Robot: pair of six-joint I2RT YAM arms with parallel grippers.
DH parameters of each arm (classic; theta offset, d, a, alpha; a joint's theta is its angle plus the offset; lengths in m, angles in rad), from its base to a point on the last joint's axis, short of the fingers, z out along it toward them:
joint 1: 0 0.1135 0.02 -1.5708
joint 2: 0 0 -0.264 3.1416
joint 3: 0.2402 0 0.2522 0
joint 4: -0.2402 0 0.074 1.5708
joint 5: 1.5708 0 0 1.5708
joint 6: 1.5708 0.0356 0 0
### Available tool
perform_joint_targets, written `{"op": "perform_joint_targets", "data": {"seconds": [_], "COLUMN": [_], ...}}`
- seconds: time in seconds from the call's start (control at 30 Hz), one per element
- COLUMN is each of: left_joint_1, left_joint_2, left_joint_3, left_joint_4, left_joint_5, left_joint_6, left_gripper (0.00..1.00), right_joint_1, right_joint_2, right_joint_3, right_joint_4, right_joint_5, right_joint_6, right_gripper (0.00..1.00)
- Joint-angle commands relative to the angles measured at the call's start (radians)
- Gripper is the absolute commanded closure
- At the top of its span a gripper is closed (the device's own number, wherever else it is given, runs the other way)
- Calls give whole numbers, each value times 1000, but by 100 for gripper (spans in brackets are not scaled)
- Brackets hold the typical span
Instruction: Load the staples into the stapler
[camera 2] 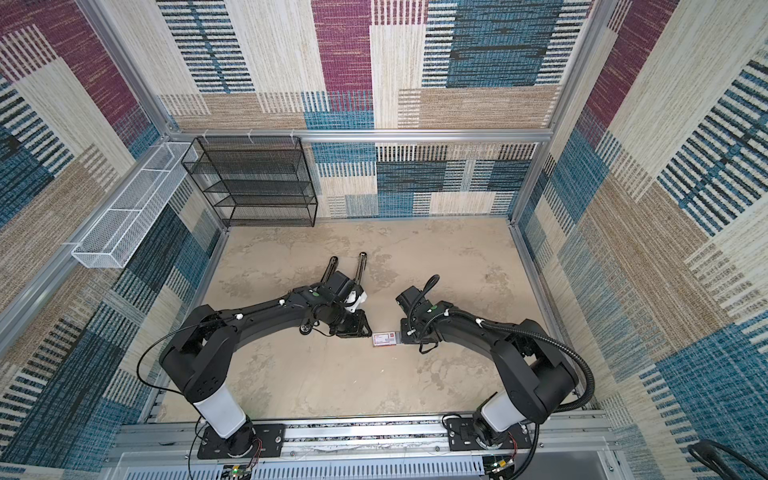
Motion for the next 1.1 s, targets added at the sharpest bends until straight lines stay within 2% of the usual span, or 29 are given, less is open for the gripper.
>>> {"op": "perform_joint_targets", "data": {"seconds": [0.0,0.47,0.8,0.97,1.07], "left_joint_1": [1,3,6,51,114], "left_joint_2": [0,5,-48,-165,-258], "left_joint_3": [-3,-3,5,-5,-41], "left_joint_4": [13,14,13,79,179], "left_joint_5": [4,6,-9,24,95], "left_joint_6": [-17,-16,-22,-41,-80], "left_gripper": [68,68,68,67,64], "right_joint_1": [1,0,-1,-34,-74], "right_joint_2": [8,-37,-170,-275,-310], "right_joint_3": [3,21,24,30,34], "right_joint_4": [4,-32,-27,96,197], "right_joint_5": [5,15,4,-141,-303], "right_joint_6": [-5,-10,-15,-79,-109], "right_gripper": [85,100,100,100,100]}}
